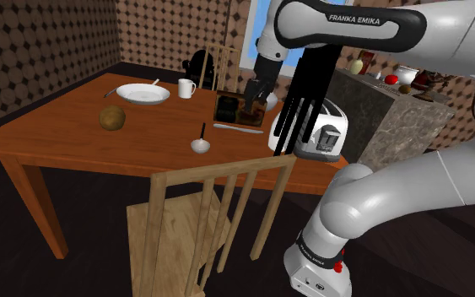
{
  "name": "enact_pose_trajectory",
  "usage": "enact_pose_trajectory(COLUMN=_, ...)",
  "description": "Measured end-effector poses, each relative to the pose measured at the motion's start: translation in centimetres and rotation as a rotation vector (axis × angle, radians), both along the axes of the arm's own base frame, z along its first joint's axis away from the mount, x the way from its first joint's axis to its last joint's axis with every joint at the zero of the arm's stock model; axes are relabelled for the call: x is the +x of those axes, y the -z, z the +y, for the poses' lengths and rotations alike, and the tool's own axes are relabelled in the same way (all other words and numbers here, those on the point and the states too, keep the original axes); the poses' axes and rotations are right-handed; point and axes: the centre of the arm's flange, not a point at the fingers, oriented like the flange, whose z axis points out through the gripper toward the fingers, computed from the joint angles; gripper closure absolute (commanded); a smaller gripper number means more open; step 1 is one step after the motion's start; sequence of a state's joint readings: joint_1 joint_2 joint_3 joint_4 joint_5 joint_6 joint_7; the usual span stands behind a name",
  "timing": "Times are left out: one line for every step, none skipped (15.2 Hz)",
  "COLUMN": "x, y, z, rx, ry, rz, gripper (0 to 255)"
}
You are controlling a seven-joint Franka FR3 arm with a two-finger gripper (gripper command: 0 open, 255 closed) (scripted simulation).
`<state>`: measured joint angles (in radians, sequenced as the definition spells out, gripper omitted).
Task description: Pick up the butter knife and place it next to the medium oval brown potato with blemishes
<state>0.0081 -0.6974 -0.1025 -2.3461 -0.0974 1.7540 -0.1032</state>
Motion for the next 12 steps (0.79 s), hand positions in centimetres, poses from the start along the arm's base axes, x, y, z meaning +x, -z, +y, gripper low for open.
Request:
enact_pose_trajectory(x=0.5, y=0.5, z=-1.1, rx=0.0, ry=-0.022, rz=0.002, gripper=0)
enact_pose_trajectory(x=1.1, y=0.9, z=-2.1, rx=0.001, ry=-0.044, rz=0.004, gripper=0)
enact_pose_trajectory(x=1.6, y=1.3, z=-3.1, rx=0.002, ry=-0.067, rz=0.006, gripper=0)
enact_pose_trajectory(x=2.2, y=1.8, z=-4.1, rx=0.003, ry=-0.089, rz=0.008, gripper=0)
enact_pose_trajectory(x=2.8, y=2.7, z=-5.4, rx=0.004, ry=-0.11, rz=0.01, gripper=0)
enact_pose_trajectory(x=3.0, y=3.5, z=-6.6, rx=0.004, ry=-0.133, rz=0.012, gripper=0)
enact_pose_trajectory(x=3.7, y=4.3, z=-7.3, rx=0.005, ry=-0.156, rz=0.014, gripper=0)
enact_pose_trajectory(x=4.4, y=5.1, z=-8.4, rx=0.006, ry=-0.178, rz=0.016, gripper=0)
enact_pose_trajectory(x=5.1, y=5.7, z=-9.2, rx=0.007, ry=-0.201, rz=0.018, gripper=0)
enact_pose_trajectory(x=5.9, y=6.5, z=-10.1, rx=0.008, ry=-0.223, rz=0.02, gripper=0)
enact_pose_trajectory(x=6.6, y=6.9, z=-11.2, rx=0.008, ry=-0.245, rz=0.022, gripper=0)
enact_pose_trajectory(x=7.4, y=7.2, z=-12.1, rx=0.009, ry=-0.267, rz=0.024, gripper=0)
